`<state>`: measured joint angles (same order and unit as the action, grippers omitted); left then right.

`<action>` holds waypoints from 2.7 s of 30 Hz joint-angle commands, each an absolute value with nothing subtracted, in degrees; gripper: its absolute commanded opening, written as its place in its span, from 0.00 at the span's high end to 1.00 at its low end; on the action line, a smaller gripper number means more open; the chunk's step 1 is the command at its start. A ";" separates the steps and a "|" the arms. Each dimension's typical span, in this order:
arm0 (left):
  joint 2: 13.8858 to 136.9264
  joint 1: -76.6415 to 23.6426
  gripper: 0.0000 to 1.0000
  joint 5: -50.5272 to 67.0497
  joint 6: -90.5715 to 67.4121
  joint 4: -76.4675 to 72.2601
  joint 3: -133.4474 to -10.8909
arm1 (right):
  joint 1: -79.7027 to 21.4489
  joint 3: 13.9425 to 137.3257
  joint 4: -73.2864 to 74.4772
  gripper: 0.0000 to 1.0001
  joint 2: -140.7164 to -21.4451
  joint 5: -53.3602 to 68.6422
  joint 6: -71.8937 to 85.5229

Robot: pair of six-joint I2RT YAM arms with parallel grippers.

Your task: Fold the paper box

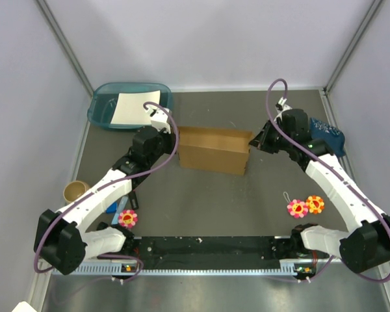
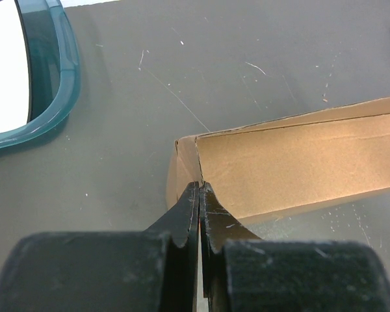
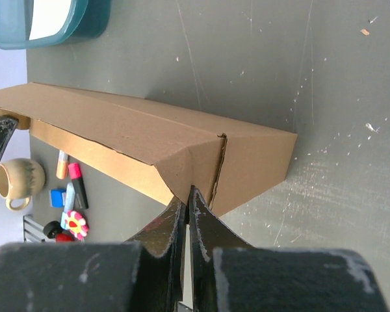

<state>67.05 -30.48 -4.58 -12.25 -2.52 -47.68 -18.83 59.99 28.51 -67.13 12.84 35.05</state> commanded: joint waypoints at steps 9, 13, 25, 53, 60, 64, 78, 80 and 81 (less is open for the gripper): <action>67.59 -31.03 1.00 -2.99 -12.57 -0.70 -48.69 | -18.90 58.10 30.32 1.00 -65.92 10.29 30.24; 67.59 -31.03 1.00 -2.73 -12.83 -0.70 -48.87 | -18.90 56.08 30.24 1.00 -65.92 9.32 29.53; 66.01 -30.94 1.00 -1.85 -13.80 -0.26 -49.39 | -18.90 50.01 27.95 1.00 -65.04 5.98 27.60; 62.23 -29.62 0.68 0.53 -21.01 -3.07 -47.03 | -19.86 49.75 28.39 1.00 -63.02 1.32 23.91; 61.96 -29.62 0.63 -3.16 -18.11 -3.34 -45.44 | -20.13 50.36 28.65 1.00 -63.02 1.49 23.91; 62.14 -29.62 0.66 -3.96 -18.11 -4.39 -45.18 | -20.39 50.45 28.65 1.00 -63.10 1.32 23.99; 63.72 -29.62 0.74 -2.64 -17.67 -8.26 -46.14 | -21.44 50.36 28.65 1.00 -63.72 0.62 23.11; 63.90 -29.62 0.73 -2.55 -17.75 -8.96 -45.88 | -21.62 50.36 28.65 1.00 -63.72 0.53 23.03; 64.07 -29.62 0.78 -2.46 -17.93 -9.14 -45.79 | -21.71 50.45 28.65 1.00 -63.72 0.44 23.03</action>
<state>63.55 -29.78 -2.63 -18.31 -4.82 -45.30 -21.08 51.75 21.02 -62.00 2.66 24.84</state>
